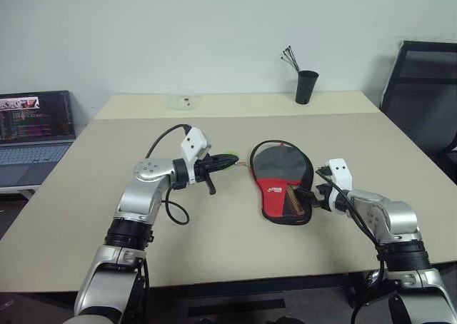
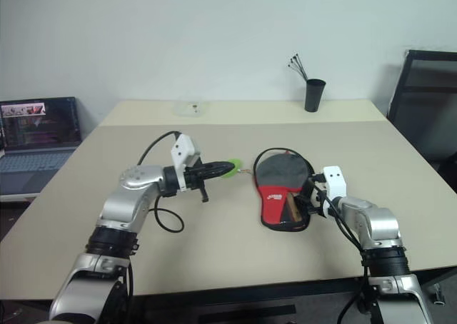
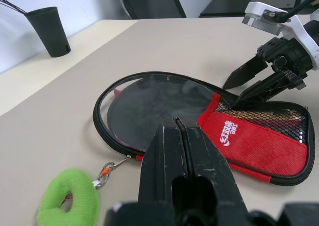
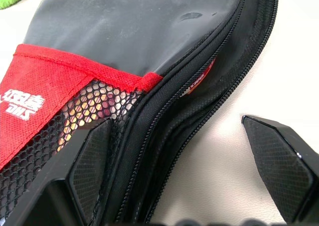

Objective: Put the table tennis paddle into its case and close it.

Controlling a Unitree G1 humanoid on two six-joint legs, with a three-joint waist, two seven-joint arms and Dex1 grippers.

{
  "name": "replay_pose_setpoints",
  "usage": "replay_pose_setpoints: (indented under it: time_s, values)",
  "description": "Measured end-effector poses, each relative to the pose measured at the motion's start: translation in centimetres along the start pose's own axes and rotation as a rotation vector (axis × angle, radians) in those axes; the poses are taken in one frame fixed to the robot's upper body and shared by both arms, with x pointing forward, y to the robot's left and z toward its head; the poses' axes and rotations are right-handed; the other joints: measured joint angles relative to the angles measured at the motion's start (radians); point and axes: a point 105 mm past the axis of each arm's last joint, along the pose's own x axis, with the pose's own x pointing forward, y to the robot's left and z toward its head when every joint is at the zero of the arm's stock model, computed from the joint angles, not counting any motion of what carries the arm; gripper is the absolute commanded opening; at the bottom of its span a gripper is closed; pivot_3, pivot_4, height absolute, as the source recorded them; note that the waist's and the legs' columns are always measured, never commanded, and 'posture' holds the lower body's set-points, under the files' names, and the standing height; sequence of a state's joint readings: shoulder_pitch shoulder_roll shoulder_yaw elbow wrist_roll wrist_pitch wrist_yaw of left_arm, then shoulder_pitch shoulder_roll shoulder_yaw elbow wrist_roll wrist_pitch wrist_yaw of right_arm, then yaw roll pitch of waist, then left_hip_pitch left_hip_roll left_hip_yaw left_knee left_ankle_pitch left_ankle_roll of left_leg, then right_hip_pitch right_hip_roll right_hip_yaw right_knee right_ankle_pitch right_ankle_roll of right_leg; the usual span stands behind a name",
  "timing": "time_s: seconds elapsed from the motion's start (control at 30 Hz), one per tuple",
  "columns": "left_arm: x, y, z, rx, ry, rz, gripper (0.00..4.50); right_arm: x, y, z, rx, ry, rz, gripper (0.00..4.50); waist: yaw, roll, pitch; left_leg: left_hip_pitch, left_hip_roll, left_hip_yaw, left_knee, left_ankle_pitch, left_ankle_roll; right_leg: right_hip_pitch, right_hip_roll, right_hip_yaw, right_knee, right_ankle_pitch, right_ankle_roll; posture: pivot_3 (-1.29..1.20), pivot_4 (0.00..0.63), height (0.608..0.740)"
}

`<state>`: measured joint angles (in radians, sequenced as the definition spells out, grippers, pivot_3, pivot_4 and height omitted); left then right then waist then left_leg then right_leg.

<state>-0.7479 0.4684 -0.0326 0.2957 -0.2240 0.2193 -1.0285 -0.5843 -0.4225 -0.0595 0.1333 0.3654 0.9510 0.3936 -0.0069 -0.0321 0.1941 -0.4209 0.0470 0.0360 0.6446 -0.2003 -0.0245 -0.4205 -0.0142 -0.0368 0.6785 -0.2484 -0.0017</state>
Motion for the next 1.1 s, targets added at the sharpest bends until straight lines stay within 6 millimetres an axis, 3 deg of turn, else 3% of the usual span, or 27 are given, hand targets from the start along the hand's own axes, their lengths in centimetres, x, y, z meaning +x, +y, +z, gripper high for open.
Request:
replay_pose_setpoints:
  time_s: [0.37,0.43,0.6,0.77,1.1]
  values:
    - [-2.0,-0.1,-1.0,-0.004,0.056,-0.034,0.00,1.0,2.5,0.0,0.041,0.013,0.096,0.42,-0.020,0.000,0.000,0.002,0.001,-0.001,-0.001,0.000,0.000,0.000,0.000,0.002,0.001,0.000,0.000,0.00,0.150,0.740]
    - [-2.7,-0.4,-1.6,-0.020,0.073,-0.046,0.00,1.1,2.8,0.0,0.048,0.014,0.103,0.01,-0.024,0.000,0.000,0.002,0.001,-0.001,-0.001,0.000,0.000,0.000,0.000,0.002,0.001,0.000,0.000,0.00,0.150,0.740]
    - [-5.3,-1.1,-2.3,-0.066,0.106,-0.085,0.00,1.0,3.4,0.0,0.105,0.029,0.140,0.01,-0.029,0.000,0.000,0.003,0.002,-0.001,-0.003,0.000,0.000,-0.001,0.000,0.003,0.001,-0.001,-0.001,0.00,0.150,0.740]
    - [-8.4,-3.0,-3.2,-0.159,0.146,-0.168,0.00,0.7,5.9,-0.2,0.143,0.073,0.241,0.01,-0.031,0.000,0.000,0.003,0.004,-0.002,-0.007,0.000,0.000,-0.002,0.000,0.002,0.001,-0.003,-0.004,0.00,0.150,0.740]
    - [-10.0,-5.1,-3.1,-0.201,0.169,-0.227,0.00,-1.2,11.2,0.2,0.130,0.119,0.451,0.01,-0.025,0.000,0.000,0.003,0.003,-0.002,-0.009,0.000,0.000,-0.002,-0.001,0.002,-0.001,-0.004,-0.006,0.00,0.150,0.740]
